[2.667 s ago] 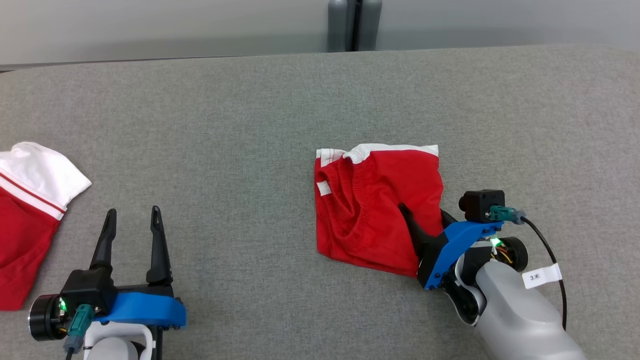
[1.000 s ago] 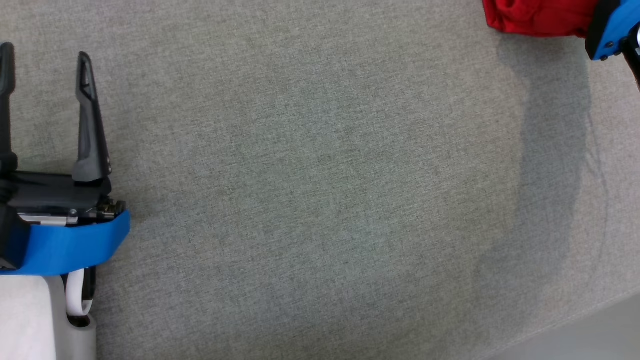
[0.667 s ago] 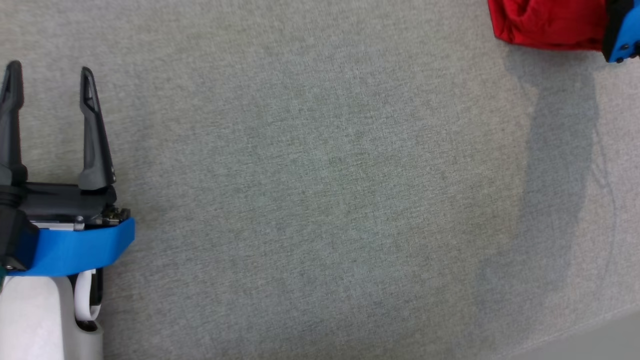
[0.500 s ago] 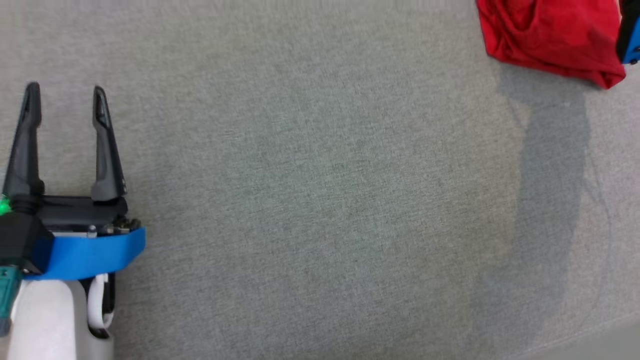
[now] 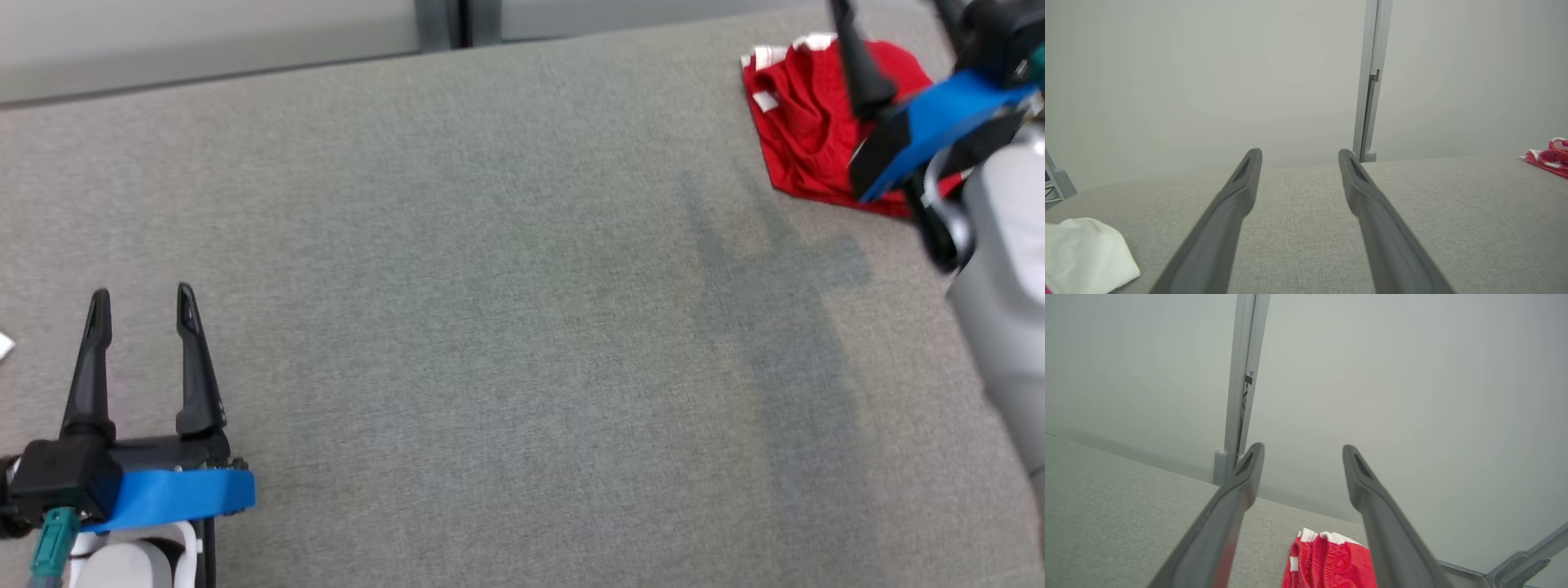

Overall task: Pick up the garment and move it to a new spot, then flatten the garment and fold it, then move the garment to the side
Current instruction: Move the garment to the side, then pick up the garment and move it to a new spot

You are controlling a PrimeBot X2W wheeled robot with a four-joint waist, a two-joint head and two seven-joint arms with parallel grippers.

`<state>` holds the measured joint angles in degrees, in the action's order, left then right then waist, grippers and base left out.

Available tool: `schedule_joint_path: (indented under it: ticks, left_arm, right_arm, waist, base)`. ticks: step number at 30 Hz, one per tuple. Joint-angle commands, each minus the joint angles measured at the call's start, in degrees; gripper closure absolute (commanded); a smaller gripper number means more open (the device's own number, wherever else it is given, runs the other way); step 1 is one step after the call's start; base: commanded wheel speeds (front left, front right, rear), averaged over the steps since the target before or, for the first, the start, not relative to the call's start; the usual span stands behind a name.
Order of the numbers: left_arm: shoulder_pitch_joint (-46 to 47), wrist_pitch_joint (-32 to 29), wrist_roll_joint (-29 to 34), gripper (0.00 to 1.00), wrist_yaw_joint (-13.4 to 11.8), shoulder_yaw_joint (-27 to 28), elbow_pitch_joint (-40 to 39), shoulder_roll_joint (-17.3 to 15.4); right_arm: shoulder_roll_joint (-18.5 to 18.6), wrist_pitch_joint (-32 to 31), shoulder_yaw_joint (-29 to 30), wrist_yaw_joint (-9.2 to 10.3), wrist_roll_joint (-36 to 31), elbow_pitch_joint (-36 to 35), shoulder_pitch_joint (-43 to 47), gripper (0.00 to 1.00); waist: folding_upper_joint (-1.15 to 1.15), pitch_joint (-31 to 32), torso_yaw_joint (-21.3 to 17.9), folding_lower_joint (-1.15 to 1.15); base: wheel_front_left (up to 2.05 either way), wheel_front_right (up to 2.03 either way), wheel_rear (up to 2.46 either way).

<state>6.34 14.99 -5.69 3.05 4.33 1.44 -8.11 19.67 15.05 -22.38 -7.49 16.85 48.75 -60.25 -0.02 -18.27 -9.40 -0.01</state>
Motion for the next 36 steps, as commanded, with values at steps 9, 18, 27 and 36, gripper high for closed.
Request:
schedule_joint_path:
  ticks: [9,18,27,36]
  left_arm:
    - [-3.7,0.3,-1.0,0.00,-0.1,0.4,2.5,1.6]
    - [-4.4,0.3,-1.1,0.00,0.4,-0.2,6.4,2.8]
    - [-5.9,0.3,-0.9,0.00,1.0,-0.3,9.7,3.5]
    - [-6.4,0.3,-0.4,0.00,1.4,-0.4,12.2,3.5]
  right_arm:
    - [-6.9,0.2,7.8,-0.01,-3.9,-13.5,20.6,0.00]
    - [-12.1,0.2,13.2,-0.01,-6.9,-20.7,34.7,0.00]
    - [-15.4,0.2,18.7,-0.01,-10.5,-28.1,48.2,0.00]
    - [-16.6,0.2,21.1,-0.01,-12.2,-29.9,53.7,0.00]
  waist:
    - [0.02,5.4,3.1,0.01]
    - [0.02,9.1,5.7,0.01]
    - [0.02,12.8,7.3,0.01]
    - [0.02,15.3,8.0,0.01]
  base:
    - [0.00,0.00,0.00]
    - [0.00,0.00,0.00]
    - [0.00,0.00,0.00]
    - [0.00,0.00,0.00]
